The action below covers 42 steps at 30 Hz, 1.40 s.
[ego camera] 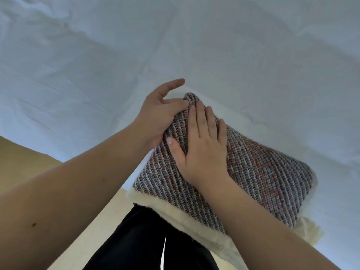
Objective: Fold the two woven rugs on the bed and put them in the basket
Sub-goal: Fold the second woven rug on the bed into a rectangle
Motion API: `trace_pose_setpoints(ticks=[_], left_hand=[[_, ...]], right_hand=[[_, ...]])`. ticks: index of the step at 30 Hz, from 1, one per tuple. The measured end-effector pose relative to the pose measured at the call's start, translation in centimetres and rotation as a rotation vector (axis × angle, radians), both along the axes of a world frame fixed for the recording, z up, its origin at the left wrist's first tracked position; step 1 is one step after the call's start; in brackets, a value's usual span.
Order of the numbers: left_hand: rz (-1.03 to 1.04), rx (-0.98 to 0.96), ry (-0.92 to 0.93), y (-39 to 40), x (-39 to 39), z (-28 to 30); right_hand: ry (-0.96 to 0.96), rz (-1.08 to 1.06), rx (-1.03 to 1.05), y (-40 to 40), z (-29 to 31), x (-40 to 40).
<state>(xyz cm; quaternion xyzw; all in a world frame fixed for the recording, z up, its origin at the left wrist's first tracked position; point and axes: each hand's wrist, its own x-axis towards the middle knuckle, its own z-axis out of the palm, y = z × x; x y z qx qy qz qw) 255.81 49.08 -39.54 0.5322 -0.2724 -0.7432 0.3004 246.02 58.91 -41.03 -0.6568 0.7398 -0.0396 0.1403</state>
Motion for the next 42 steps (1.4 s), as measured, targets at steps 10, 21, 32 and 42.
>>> trace_pose_setpoints(ticks=[10,21,32,42], left_hand=[[-0.068,-0.189,-0.320,0.0,-0.7,-1.0],[-0.468,-0.254,-0.648,-2.4,-1.4,-1.5],[-0.239,-0.230,-0.482,-1.9,-1.0,-1.5],[-0.549,-0.183,-0.681,-1.0,0.0,-0.9]], right_hand=[[0.030,-0.020,-0.030,-0.5,-1.3,0.2],[-0.007,-0.037,-0.060,0.1,-2.2,0.3],[-0.003,-0.035,-0.052,0.1,-2.2,0.4],[0.021,-0.031,-0.025,0.0,-2.2,0.5]])
